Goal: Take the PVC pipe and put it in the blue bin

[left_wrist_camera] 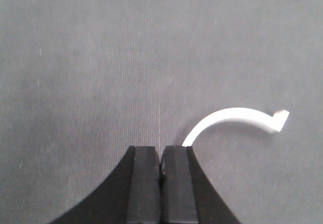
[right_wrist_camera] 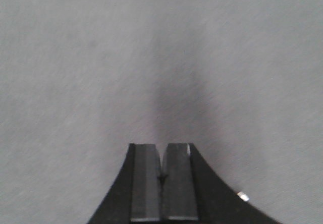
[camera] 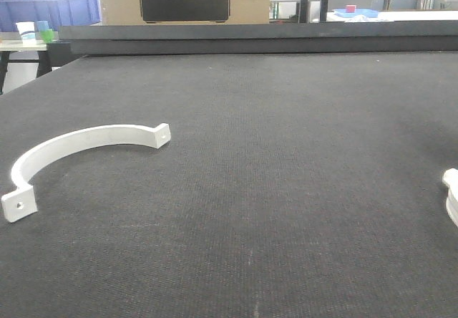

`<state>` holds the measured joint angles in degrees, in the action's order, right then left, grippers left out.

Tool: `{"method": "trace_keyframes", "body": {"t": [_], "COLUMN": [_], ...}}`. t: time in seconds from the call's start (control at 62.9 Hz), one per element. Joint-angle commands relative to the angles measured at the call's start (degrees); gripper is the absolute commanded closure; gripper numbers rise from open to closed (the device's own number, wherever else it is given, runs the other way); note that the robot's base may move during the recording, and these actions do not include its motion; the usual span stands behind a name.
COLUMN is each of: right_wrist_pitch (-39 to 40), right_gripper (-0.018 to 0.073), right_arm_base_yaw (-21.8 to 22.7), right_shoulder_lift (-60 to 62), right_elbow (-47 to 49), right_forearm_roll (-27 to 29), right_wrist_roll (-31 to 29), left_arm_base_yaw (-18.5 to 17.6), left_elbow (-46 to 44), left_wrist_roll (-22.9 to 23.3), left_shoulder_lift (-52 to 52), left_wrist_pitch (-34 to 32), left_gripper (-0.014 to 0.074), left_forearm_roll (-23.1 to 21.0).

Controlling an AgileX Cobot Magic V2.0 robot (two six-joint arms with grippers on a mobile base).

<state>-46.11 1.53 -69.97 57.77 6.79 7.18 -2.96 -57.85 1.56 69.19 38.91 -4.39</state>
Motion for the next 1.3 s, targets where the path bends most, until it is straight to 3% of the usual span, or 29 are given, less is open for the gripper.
{"method": "trace_keyframes", "body": {"t": [0.0, 0.223, 0.398, 1.288], "right_wrist_pitch": [-5.39, -17.01, -17.75, -19.58], "right_gripper": [0.0711, 0.0711, 0.0711, 0.0711], "right_arm_base_yaw": [-2.74, -10.98, -12.9, -13.05], "right_shoulder_lift": [-4.04, -13.77, -16.97, -18.22], "right_elbow": [3.73, 9.18, 9.18, 9.18], "right_forearm_roll": [-1.21, -12.24, -7.99, -6.79], "right_wrist_roll": [3.26, 13.84, 14.23, 14.36], "left_arm_base_yaw": [-0.14, -0.14, -0.14, -0.14], "left_elbow": [1.11, 2.4, 2.4, 2.4], "left_wrist_roll": [-0.05, -0.05, -0.05, -0.05], "left_shoulder_lift": [-0.1, -0.1, -0.1, -0.1], "left_wrist_pitch": [-0.98, -0.63, -0.63, -0.53], "left_gripper": [0.0707, 0.0707, 0.0707, 0.0707], "left_forearm_roll": [-0.45, -1.37, -2.96, -2.97]}}
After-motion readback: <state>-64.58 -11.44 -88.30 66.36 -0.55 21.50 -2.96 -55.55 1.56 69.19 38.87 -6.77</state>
